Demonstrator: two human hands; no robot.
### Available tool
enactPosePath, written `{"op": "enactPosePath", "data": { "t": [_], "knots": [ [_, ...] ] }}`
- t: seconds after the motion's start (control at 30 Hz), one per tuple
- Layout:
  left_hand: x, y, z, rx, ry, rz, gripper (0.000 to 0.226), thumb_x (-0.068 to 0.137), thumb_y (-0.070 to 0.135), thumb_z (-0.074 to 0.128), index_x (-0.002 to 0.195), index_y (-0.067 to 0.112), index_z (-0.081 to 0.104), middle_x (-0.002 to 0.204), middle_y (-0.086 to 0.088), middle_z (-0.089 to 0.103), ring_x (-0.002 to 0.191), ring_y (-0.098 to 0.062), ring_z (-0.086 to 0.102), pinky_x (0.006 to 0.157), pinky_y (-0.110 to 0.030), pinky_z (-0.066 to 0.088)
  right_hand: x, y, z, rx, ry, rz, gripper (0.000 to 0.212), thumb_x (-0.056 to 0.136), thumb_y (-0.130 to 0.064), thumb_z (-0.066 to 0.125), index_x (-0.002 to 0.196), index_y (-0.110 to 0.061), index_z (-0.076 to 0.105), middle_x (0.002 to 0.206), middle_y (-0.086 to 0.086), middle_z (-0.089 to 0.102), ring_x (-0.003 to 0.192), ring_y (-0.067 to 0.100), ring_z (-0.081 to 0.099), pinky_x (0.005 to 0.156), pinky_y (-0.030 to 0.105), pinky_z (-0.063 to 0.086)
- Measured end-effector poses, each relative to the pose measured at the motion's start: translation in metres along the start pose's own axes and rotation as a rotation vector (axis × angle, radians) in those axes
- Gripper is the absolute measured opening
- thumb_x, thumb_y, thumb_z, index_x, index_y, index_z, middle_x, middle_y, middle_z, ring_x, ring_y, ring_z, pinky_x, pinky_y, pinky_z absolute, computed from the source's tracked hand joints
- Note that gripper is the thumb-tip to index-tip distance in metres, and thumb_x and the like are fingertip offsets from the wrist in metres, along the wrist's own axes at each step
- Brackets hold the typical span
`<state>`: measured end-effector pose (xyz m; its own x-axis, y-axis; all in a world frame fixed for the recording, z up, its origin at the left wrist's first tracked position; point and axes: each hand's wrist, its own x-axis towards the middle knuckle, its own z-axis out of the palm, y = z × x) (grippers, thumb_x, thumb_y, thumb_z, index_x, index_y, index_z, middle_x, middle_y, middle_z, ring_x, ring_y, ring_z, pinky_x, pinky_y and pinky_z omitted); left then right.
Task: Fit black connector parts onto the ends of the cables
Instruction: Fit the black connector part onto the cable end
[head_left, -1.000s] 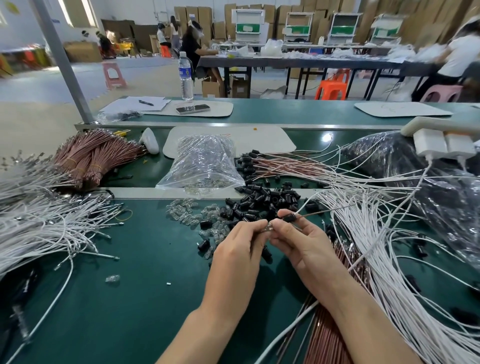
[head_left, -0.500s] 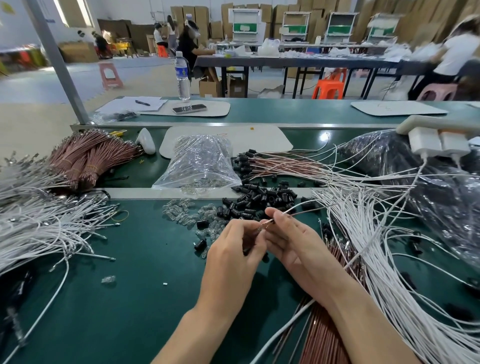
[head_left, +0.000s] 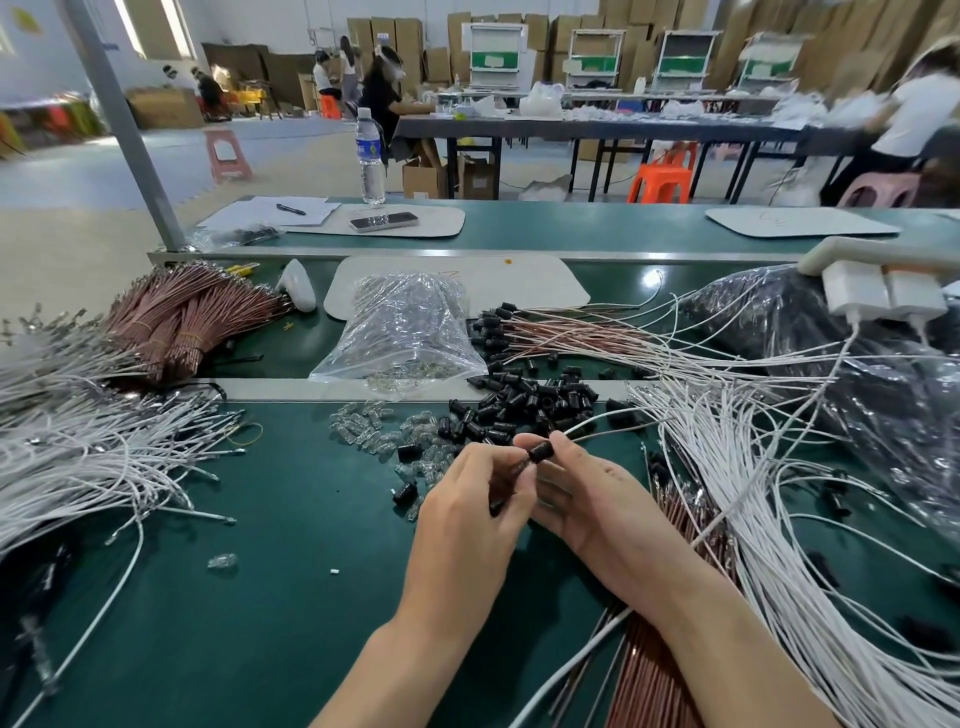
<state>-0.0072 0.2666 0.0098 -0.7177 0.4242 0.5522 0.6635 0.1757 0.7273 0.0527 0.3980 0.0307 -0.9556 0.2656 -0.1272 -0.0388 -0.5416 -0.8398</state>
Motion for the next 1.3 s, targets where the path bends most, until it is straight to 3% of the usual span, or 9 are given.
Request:
{"op": "enactPosePath", "data": {
  "t": [0.23,0.43,0.63,0.8,0.97,1.03,1.13,1.3],
  "knots": [
    [0.002,-0.006,0.002,-0.026,0.020,0.016,0.018,0.095,0.011,0.070,0.108,0.022,0.071,0.107,0.018,0.070,0.101,0.005,0.065,0.085,-0.014,0.051,0.001,0.002,-0.002,-0.033,-0.020,0.001,0.037,0.091,-0.037,0.062,0.113,-0.011,0.077,0.091,0.007,0.074,0.086,0.016,0.071,0.074,0.029,0.060],
    [0.004,-0.008,0.003,-0.076,0.036,-0.042,0.023,0.095,0.008,0.069,0.110,0.025,0.070,0.107,0.020,0.070,0.102,0.002,0.067,0.086,-0.014,0.051,0.004,0.007,-0.003,-0.082,0.000,-0.037,0.033,0.091,-0.036,0.063,0.111,-0.015,0.078,0.099,0.009,0.075,0.091,0.017,0.071,0.073,0.027,0.059],
    [0.005,-0.010,0.002,-0.053,0.037,-0.180,0.016,0.100,0.028,0.063,0.115,0.030,0.065,0.100,0.017,0.069,0.097,-0.003,0.065,0.084,-0.028,0.054,0.005,0.005,-0.003,-0.049,0.247,-0.149,0.019,0.076,-0.025,0.075,0.091,-0.013,0.080,0.091,0.007,0.075,0.076,0.014,0.072,0.064,0.022,0.058],
    [0.005,-0.003,0.001,0.033,-0.055,-0.190,0.035,0.095,0.059,0.050,0.118,0.035,0.062,0.102,0.017,0.068,0.099,-0.006,0.063,0.087,-0.037,0.054,0.004,0.010,-0.002,-0.203,0.243,-0.188,0.004,0.095,-0.009,0.066,0.095,-0.012,0.068,0.086,0.008,0.077,0.079,0.019,0.074,0.062,0.022,0.056],
    [0.005,0.000,-0.001,0.124,-0.116,-0.169,0.033,0.100,0.059,0.036,0.108,0.035,0.057,0.093,0.015,0.067,0.090,-0.014,0.063,0.081,-0.042,0.051,0.001,0.008,0.001,-0.167,0.201,-0.201,0.006,0.092,-0.022,0.070,0.094,-0.016,0.072,0.098,0.015,0.077,0.088,0.023,0.075,0.063,0.022,0.057],
    [0.005,0.000,0.000,0.154,-0.116,-0.163,0.033,0.100,0.057,0.032,0.107,0.034,0.054,0.089,0.015,0.065,0.091,-0.008,0.059,0.083,-0.041,0.049,0.001,0.008,0.001,-0.183,0.205,-0.216,0.026,0.084,-0.030,0.072,0.099,-0.009,0.069,0.098,0.015,0.078,0.089,0.024,0.076,0.064,0.020,0.057],
    [0.006,0.001,0.003,0.197,-0.103,-0.136,0.032,0.101,0.053,0.025,0.104,0.032,0.048,0.085,0.016,0.059,0.093,0.014,0.047,0.086,-0.033,0.038,0.002,0.010,0.000,-0.222,0.179,-0.238,0.032,0.086,-0.031,0.067,0.101,-0.003,0.065,0.097,0.014,0.078,0.091,0.025,0.077,0.066,0.020,0.057],
    [0.007,0.000,0.005,0.255,-0.146,-0.113,0.040,0.099,0.053,0.009,0.103,0.030,0.042,0.089,0.013,0.061,0.084,-0.008,0.057,0.092,-0.026,0.029,0.003,0.011,0.000,-0.252,0.116,-0.245,0.026,0.095,-0.031,0.056,0.096,-0.006,0.063,0.101,0.013,0.078,0.096,0.026,0.076,0.068,0.021,0.057]
  ]
}}
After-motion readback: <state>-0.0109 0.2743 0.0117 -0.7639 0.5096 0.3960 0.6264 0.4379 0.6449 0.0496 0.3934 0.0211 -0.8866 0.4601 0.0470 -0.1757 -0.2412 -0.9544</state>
